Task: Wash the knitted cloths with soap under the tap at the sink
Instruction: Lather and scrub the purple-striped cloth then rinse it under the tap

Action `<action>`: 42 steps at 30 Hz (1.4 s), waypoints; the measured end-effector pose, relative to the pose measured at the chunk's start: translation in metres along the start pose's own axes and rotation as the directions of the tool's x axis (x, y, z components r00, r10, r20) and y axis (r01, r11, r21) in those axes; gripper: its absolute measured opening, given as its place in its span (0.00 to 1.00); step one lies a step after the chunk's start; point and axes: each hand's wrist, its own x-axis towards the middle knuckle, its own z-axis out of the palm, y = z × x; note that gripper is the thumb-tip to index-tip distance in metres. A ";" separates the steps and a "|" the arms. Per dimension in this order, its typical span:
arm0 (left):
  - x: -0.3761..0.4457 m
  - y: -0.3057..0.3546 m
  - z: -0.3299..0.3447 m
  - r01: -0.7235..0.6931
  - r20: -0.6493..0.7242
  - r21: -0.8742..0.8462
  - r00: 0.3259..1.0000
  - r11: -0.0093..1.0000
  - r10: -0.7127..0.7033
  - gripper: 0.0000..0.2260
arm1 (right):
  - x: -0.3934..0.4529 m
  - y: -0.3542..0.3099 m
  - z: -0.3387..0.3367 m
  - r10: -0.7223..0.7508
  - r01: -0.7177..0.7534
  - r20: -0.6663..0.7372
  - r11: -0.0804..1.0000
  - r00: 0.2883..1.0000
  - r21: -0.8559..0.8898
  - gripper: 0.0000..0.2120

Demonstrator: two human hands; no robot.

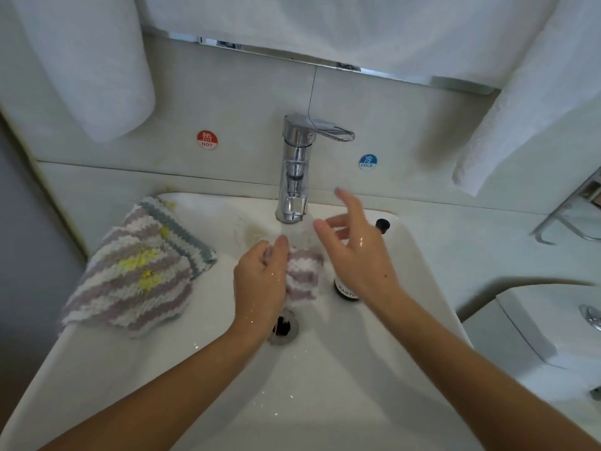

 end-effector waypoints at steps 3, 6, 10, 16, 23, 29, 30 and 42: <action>0.000 -0.001 0.001 -0.020 0.005 -0.037 1.000 0.999 0.020 0.22 | -0.012 0.005 0.028 0.042 -0.045 0.026 0.986 0.999 0.158 0.16; 0.001 -0.002 -0.001 -0.030 -0.007 -0.057 1.000 0.998 0.030 0.19 | -0.019 0.002 0.048 0.056 -0.067 0.051 0.963 0.997 0.260 0.13; 0.001 -0.002 -0.002 -0.056 -0.011 -0.074 0.998 0.996 0.055 0.09 | -0.026 -0.005 0.066 0.107 -0.079 -0.044 0.906 0.993 0.415 0.04; -0.003 -0.002 0.007 0.005 -0.026 -0.076 1.000 0.997 -0.007 0.16 | -0.027 -0.008 0.075 0.241 -0.150 -0.087 0.807 0.967 0.571 0.15; -0.004 0.002 0.015 0.058 -0.024 -0.052 0.998 0.997 -0.059 0.21 | -0.019 0.001 0.071 0.247 -0.174 -0.063 0.822 0.967 0.543 0.20; -0.008 0.000 0.015 -0.046 0.035 -0.061 0.998 0.997 0.049 0.12 | -0.019 0.001 0.069 0.245 -0.139 -0.111 0.806 0.963 0.575 0.16; -0.010 0.000 0.013 -0.069 0.078 -0.059 0.994 0.996 0.074 0.09 | -0.016 0.002 0.066 0.276 -0.152 -0.119 0.785 0.954 0.601 0.16; -0.017 0.009 0.017 -0.002 0.123 -0.149 0.992 0.989 0.021 0.11 | -0.011 0.001 0.052 0.258 -0.081 -0.206 0.785 0.944 0.614 0.06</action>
